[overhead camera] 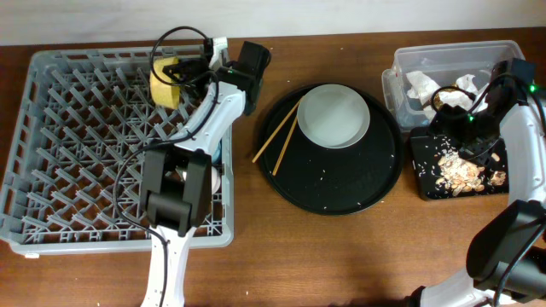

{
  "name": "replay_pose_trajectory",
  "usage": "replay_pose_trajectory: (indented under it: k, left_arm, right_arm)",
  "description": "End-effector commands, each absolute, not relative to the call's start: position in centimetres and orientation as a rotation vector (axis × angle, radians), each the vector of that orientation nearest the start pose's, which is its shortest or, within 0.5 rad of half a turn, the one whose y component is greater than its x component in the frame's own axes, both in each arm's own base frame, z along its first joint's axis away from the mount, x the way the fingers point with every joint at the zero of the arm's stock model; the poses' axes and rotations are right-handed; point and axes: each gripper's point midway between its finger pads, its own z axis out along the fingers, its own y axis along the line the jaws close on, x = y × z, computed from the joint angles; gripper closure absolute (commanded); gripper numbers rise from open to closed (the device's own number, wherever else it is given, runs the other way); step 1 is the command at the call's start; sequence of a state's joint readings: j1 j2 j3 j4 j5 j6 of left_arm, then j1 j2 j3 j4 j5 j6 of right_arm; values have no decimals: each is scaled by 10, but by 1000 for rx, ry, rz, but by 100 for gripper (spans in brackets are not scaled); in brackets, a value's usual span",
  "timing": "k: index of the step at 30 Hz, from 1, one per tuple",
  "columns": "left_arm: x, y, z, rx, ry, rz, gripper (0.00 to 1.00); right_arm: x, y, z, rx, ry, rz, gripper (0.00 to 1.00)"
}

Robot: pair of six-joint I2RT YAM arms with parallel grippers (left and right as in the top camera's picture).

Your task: Sort waste into correct bins and load items into the dishwasher rack

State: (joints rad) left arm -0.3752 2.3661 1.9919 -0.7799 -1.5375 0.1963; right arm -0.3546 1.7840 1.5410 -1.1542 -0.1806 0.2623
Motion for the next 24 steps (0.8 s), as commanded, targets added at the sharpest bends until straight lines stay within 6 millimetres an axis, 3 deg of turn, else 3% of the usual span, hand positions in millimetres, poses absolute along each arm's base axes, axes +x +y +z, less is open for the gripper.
replay_pose_trajectory:
  k: [1, 3, 5, 6, 11, 16, 24]
  left_arm:
    - [520, -31, 182, 211, 1999, 1831, 33]
    - [520, -31, 182, 211, 1997, 1831, 15]
    - [521, -31, 182, 223, 2000, 1838, 13]
    - [522, -33, 183, 231, 1999, 1840, 2]
    - [534, -50, 196, 191, 1964, 1789, 1]
    - [532, -89, 198, 221, 1926, 1713, 1]
    - [531, -95, 197, 235, 1925, 1699, 1]
  right_arm:
    - [358, -101, 135, 875, 2806, 241, 9]
    - [358, -101, 135, 875, 2806, 241, 9]
    - [358, -101, 135, 875, 2806, 242, 9]
    - [358, -101, 135, 875, 2806, 242, 9]
    - [358, -100, 135, 874, 2805, 252, 9]
    - [358, -99, 135, 874, 2806, 258, 9]
    - [356, -98, 135, 878, 2815, 260, 9]
